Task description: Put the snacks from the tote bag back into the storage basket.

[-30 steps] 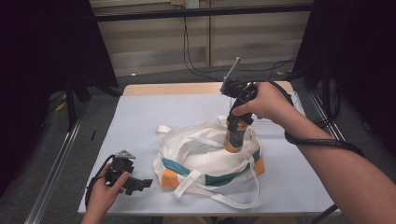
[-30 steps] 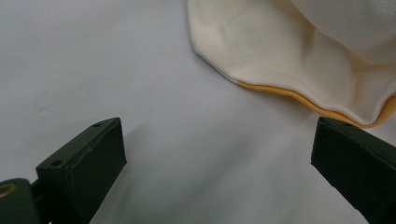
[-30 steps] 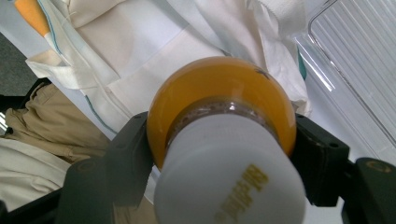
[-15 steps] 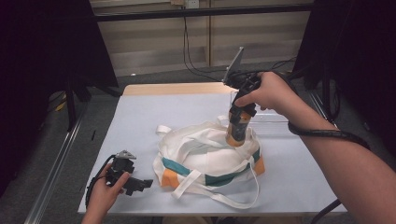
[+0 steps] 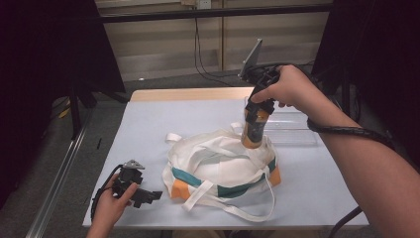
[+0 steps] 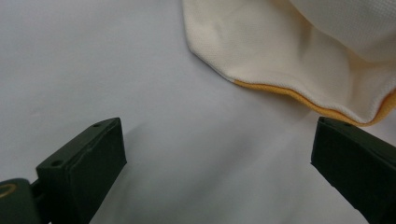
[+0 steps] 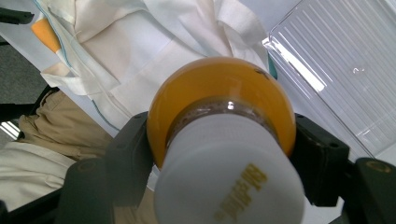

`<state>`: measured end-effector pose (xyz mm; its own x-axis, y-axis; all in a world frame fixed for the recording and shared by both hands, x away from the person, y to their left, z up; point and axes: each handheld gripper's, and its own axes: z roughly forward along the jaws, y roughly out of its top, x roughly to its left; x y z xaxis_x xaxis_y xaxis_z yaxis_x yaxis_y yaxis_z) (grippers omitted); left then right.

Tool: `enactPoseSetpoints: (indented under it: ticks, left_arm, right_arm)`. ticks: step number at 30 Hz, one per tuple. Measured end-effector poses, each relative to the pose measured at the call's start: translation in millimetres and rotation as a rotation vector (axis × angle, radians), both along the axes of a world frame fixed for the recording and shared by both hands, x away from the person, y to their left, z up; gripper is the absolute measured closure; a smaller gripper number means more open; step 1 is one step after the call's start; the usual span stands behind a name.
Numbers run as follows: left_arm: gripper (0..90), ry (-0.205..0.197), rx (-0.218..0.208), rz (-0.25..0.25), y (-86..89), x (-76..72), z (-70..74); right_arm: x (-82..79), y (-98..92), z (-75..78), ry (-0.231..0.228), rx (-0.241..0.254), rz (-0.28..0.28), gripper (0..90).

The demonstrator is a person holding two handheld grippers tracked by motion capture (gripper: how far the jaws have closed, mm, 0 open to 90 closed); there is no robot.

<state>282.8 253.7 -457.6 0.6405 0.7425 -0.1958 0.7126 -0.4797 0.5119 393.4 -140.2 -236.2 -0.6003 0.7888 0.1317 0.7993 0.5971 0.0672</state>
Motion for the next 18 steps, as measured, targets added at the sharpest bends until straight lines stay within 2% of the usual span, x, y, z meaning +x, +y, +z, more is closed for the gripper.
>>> enactPoseSetpoints:
  ticks: [6, 10, 12, 14, 18]
  left_arm:
    - [2.8, 0.000, 0.010, -0.008, 0.4, 0.1, 0.3]
    - [2.8, -0.003, 0.000, 0.002, -0.6, -0.3, 0.3]
    - [2.8, -0.008, 0.017, -0.009, -0.2, -0.1, 0.7]
    - [2.8, -0.006, 0.013, -0.007, 0.1, -0.1, 1.6]
    - [2.8, -0.021, 0.016, -0.003, 0.0, -0.8, 3.4]
  right_arm:
    - [5.2, -4.7, 4.0, 0.002, -0.007, -0.011, 29.8]
    - [7.9, -5.8, 7.2, -0.002, -0.013, -0.017, 29.8]
    - [9.2, -6.6, 8.6, -0.002, -0.011, -0.022, 29.8]
    - [10.7, -7.8, 9.0, 0.000, -0.003, -0.027, 29.8]
    - [14.1, -9.5, 9.5, 0.001, -0.010, -0.034, 29.8]
